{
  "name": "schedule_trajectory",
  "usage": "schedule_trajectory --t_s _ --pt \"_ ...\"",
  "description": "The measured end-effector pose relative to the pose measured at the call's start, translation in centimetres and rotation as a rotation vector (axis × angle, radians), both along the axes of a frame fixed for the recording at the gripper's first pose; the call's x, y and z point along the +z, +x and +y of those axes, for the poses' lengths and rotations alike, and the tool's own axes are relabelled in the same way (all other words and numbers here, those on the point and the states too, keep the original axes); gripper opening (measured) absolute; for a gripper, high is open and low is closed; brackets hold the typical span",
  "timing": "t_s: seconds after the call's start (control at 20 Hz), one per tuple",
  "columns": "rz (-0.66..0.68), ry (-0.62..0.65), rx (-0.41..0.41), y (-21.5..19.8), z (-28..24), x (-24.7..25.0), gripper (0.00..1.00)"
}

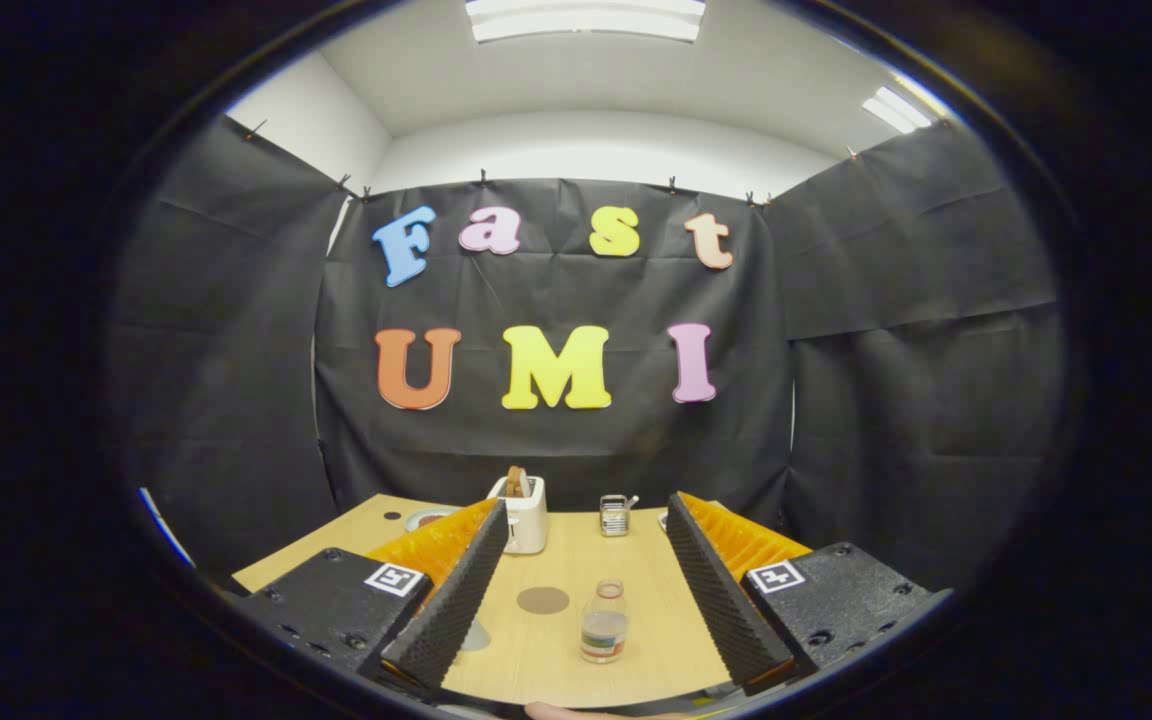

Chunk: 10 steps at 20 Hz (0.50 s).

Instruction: Take the bottle from table, then pour the juice into the cup, finally place the bottle on the coaster

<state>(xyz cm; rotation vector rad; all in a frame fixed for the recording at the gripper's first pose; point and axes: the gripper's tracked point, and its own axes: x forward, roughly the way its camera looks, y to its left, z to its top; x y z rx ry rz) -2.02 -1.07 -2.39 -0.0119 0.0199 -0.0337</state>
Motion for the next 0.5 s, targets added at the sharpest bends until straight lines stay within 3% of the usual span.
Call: schedule_trajectory --t_s 0.5 --pt "0.030 -0.014 -0.016 3.4 -1.4 -6.3 1.00"
